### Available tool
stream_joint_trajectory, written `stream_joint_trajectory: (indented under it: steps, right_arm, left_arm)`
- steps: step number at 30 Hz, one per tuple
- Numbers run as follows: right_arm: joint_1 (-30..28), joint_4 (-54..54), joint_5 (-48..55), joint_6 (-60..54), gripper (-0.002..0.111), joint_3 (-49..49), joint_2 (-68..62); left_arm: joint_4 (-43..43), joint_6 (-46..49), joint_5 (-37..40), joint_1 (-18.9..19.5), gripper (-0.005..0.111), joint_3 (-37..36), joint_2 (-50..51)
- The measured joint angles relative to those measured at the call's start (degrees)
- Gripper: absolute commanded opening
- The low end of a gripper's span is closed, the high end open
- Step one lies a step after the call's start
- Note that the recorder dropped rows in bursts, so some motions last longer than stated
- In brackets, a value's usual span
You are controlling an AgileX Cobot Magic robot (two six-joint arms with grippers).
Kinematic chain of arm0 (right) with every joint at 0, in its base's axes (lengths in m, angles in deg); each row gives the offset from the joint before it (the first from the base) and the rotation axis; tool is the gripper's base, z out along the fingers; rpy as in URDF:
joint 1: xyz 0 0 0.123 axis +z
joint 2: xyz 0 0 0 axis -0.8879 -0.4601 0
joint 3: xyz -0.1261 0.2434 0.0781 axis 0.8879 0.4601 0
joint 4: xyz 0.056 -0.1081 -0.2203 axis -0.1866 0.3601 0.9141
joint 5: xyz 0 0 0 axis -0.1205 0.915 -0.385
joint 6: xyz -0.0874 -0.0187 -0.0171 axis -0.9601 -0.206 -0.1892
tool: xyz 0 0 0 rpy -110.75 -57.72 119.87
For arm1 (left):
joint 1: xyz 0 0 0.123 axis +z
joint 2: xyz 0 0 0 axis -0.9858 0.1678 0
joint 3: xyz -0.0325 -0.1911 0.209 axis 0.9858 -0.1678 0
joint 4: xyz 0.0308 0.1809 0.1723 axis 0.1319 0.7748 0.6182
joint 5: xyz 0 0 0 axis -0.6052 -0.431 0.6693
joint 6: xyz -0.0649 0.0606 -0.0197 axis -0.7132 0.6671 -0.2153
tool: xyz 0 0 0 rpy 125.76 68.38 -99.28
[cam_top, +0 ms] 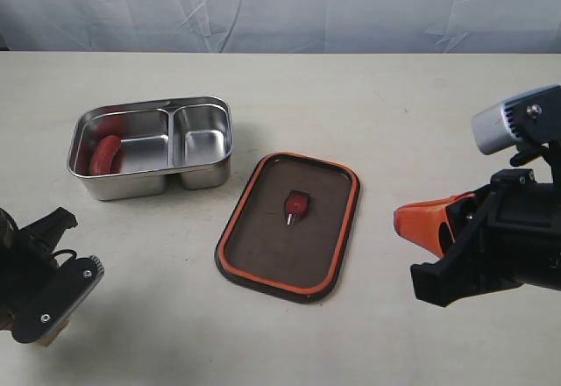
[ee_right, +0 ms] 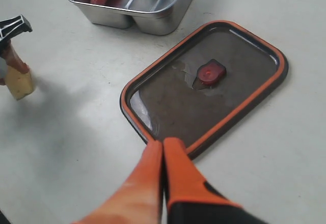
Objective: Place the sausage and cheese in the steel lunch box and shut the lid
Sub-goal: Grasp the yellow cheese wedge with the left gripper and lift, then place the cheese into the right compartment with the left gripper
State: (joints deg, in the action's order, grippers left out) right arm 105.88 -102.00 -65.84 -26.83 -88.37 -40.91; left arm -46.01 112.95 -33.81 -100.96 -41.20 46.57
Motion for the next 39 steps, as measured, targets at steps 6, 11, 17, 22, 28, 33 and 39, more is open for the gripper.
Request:
stream_joint_trajectory:
  steps: [6, 11, 17, 22, 28, 33, 39]
  right_arm:
    - [0.0, 0.0, 0.0, 0.0, 0.000, 0.0, 0.0]
    - [0.0, 0.0, 0.2, 0.0, 0.000, 0.0, 0.0]
    - [0.0, 0.0, 0.2, 0.0, 0.000, 0.0, 0.0]
    - [0.0, 0.0, 0.3, 0.0, 0.000, 0.0, 0.0]
    - [0.0, 0.0, 0.3, 0.0, 0.000, 0.0, 0.0]
    - [0.0, 0.0, 0.3, 0.0, 0.000, 0.0, 0.0]
    - [0.0, 0.0, 0.3, 0.0, 0.000, 0.0, 0.0]
  left_arm:
    - [-0.4, 0.0, 0.3, 0.0, 0.014, 0.0, 0.0]
    - [-0.9, -0.5, 0.3, 0.0, 0.000, -0.1, -0.6]
    - [-2.2, -9.0, -4.0, -1.3, 0.000, -0.3, -6.7]
    - [-9.2, -15.7, -11.7, -1.9, 0.000, 2.6, -12.6]
    - [-21.3, -28.1, -24.9, -2.2, 0.000, 8.8, -12.4]
    - [-28.1, -34.2, -29.4, -2.2, 0.000, 15.0, -6.1]
    - [-36.1, -35.3, -32.9, -2.2, 0.000, 21.4, 5.5]
